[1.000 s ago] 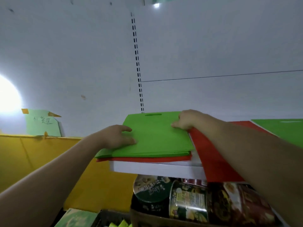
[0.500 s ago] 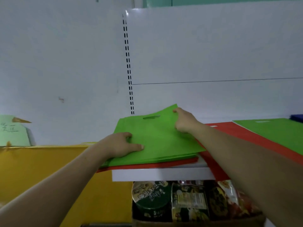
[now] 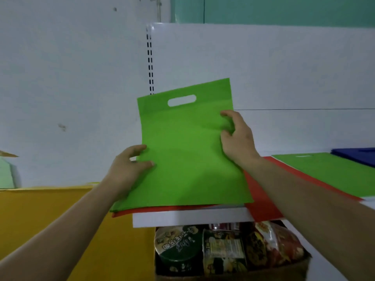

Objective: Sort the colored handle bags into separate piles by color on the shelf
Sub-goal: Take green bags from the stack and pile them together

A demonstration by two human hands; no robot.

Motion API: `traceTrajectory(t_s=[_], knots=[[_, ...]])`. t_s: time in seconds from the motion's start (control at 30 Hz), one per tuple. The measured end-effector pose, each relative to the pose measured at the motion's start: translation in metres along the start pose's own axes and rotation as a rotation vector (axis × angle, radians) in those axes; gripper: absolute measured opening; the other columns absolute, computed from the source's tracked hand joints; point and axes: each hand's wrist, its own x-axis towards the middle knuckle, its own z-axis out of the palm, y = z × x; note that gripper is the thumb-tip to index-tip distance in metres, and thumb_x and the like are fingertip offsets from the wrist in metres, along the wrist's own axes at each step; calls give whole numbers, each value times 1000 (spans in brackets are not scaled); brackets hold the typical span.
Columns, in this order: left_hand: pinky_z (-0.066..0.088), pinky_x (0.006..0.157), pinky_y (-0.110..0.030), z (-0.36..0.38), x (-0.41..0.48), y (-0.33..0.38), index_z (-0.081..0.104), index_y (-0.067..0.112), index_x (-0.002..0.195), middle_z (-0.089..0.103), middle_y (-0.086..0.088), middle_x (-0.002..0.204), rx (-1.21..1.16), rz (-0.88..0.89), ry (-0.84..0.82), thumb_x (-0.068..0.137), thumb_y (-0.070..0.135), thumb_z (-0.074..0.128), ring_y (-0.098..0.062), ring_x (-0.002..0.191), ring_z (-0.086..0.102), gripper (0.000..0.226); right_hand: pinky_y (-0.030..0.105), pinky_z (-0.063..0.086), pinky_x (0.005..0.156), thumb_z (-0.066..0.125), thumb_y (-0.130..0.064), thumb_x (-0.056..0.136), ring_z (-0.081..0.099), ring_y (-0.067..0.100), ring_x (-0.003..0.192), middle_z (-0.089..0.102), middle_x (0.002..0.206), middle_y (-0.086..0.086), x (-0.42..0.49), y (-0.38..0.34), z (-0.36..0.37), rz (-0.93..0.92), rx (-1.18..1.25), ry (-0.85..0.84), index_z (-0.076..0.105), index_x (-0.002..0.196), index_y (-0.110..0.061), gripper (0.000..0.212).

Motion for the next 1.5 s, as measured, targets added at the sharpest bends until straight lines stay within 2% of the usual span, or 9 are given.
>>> traceTrajectory(t_s=[0.13, 0.23, 0.4, 0.6, 0.83, 0.97, 1.2, 1.33, 1.5], knots=[[50, 93, -45, -4, -4, 12, 61, 35, 105, 59, -7, 123, -171, 76, -64, 78, 4, 71, -24, 109, 60, 42, 8, 34, 89, 48, 6, 83, 48, 0, 103, 50, 118, -14, -19, -18, -28, 29, 2, 122, 51, 129, -21, 53], [57, 78, -37, 2, -12, 25, 59, 37, 111, 65, 1, 104, -147, 159, -143, 81, 1, 68, -11, 83, 68, 48, 1, 35, 81, 50, 3, 84, 50, -14, 87, 49, 116, -17, -34, -27, -48, 45, -59, 181, 51, 128, -23, 51], [56, 70, -55, 30, -35, 43, 54, 44, 113, 66, -2, 96, -94, 251, -237, 83, 4, 66, -44, 80, 65, 52, 4, 32, 81, 55, -13, 92, 48, -7, 86, 49, 117, -15, -54, -37, -86, 77, -194, 251, 49, 131, -21, 40], [51, 68, -66, 82, -65, 65, 51, 36, 127, 60, -11, 118, -171, 293, -379, 86, 2, 63, -52, 81, 62, 54, 11, 36, 73, 54, -13, 93, 46, 5, 72, 52, 113, -11, -80, -43, -161, 103, -327, 376, 48, 132, -21, 40], [56, 65, -50, 169, -129, 107, 52, 37, 123, 64, -9, 108, -251, 343, -512, 87, 5, 63, -44, 70, 63, 50, 19, 41, 88, 56, -12, 91, 52, 10, 98, 54, 120, -8, -125, -43, -279, 129, -432, 532, 48, 132, -20, 42], [59, 68, -33, 231, -172, 134, 51, 38, 120, 62, -6, 114, -332, 342, -649, 85, 4, 64, -37, 74, 67, 51, 22, 43, 84, 56, -16, 92, 51, 10, 88, 53, 111, -11, -152, -45, -356, 187, -511, 617, 47, 133, -24, 43], [52, 75, -61, 327, -238, 170, 51, 37, 116, 68, -3, 92, -378, 369, -749, 85, -3, 61, -53, 81, 62, 52, 15, 38, 77, 55, -17, 93, 48, 7, 85, 49, 105, -13, -196, -39, -470, 252, -565, 695, 45, 134, -25, 43], [54, 78, -56, 370, -263, 182, 52, 36, 115, 65, 6, 89, -421, 365, -770, 85, -5, 61, -41, 79, 64, 52, 15, 38, 79, 55, -17, 93, 51, 10, 93, 49, 110, -11, -210, -28, -512, 288, -587, 721, 44, 134, -27, 44], [54, 63, -23, 419, -275, 188, 52, 33, 120, 63, 10, 98, -439, 377, -799, 85, -3, 61, -9, 67, 63, 51, 24, 45, 86, 55, -18, 93, 53, 13, 93, 51, 112, -10, -219, -4, -549, 320, -616, 758, 44, 134, -27, 43]])
